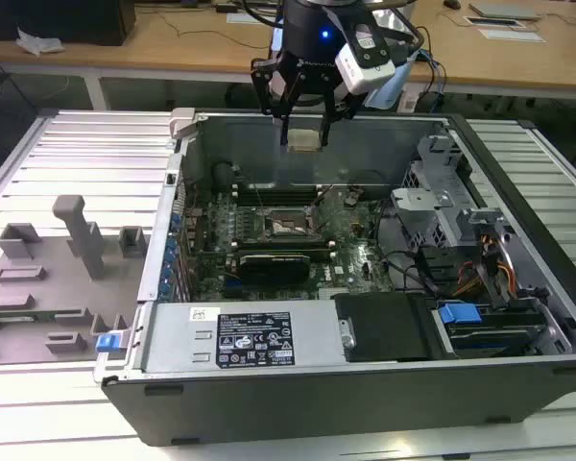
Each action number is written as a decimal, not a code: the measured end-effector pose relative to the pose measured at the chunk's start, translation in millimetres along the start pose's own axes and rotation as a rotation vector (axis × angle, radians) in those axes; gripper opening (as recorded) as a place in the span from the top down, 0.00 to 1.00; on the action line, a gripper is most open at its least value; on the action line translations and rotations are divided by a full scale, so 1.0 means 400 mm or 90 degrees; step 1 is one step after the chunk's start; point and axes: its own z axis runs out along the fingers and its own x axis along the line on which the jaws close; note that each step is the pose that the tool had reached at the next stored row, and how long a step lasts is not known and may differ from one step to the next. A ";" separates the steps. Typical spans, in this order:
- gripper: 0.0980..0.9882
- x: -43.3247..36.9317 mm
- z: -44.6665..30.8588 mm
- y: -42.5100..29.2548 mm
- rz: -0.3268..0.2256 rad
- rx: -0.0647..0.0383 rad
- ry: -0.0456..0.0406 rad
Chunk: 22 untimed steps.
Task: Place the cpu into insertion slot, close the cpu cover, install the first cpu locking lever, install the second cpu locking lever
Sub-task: 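Place the cpu into insertion slot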
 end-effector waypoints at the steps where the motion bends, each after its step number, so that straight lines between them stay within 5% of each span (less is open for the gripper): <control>1: 0.50 0.000 0.000 0.000 0.000 0.000 0.0000; 13: 0.50 0.000 0.016 -0.001 0.000 0.002 0.0000; 22: 0.50 -0.001 0.052 -0.005 0.000 0.007 -0.0002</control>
